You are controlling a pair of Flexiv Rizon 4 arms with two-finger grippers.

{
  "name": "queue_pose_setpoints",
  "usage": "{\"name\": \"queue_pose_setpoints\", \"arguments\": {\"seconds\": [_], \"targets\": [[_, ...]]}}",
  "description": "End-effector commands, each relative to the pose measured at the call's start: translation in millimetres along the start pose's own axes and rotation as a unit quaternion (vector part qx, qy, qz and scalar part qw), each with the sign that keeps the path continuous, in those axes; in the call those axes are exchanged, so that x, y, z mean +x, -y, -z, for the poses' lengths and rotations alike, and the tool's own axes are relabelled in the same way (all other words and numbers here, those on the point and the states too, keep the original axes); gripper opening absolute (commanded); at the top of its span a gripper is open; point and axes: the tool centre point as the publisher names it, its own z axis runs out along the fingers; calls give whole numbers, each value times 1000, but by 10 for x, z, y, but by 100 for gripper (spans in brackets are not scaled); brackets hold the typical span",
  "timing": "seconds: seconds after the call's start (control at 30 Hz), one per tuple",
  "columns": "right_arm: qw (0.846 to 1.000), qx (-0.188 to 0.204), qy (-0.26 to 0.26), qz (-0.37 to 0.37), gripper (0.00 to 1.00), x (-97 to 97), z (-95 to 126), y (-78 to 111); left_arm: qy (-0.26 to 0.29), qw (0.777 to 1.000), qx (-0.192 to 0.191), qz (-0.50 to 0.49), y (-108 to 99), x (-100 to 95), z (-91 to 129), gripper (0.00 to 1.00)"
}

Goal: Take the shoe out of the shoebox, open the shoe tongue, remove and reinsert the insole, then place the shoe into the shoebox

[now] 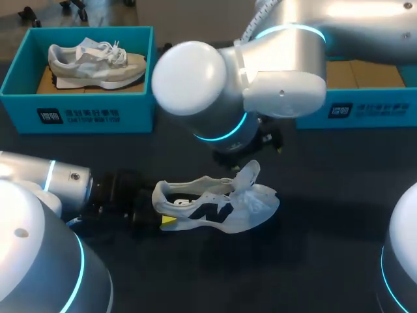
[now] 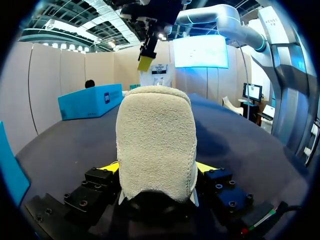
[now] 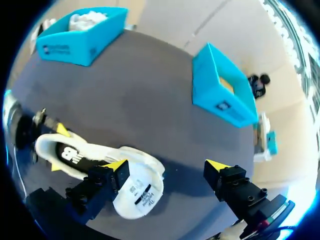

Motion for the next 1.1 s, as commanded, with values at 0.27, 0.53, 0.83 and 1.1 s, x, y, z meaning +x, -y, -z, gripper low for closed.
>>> {"name": "queue_pose_setpoints", "arguments": {"seconds": [0.27, 0.53, 0.83, 1.1], "targets": [[965, -121, -59, 226, 100, 202, 706, -440, 0, 1000, -1, 0, -14, 9, 14, 0], [894, -150, -124, 403, 100, 499, 897, -595, 0, 1000, -1, 0, -14, 9, 14, 0], [863, -147, -133, 466, 33, 665, 893, -590, 0, 1000, -1, 0, -14, 9, 14, 0], [813, -189, -189, 517, 0, 799, 916, -386, 0, 1000, -1, 0, -14, 9, 14, 0]]}}
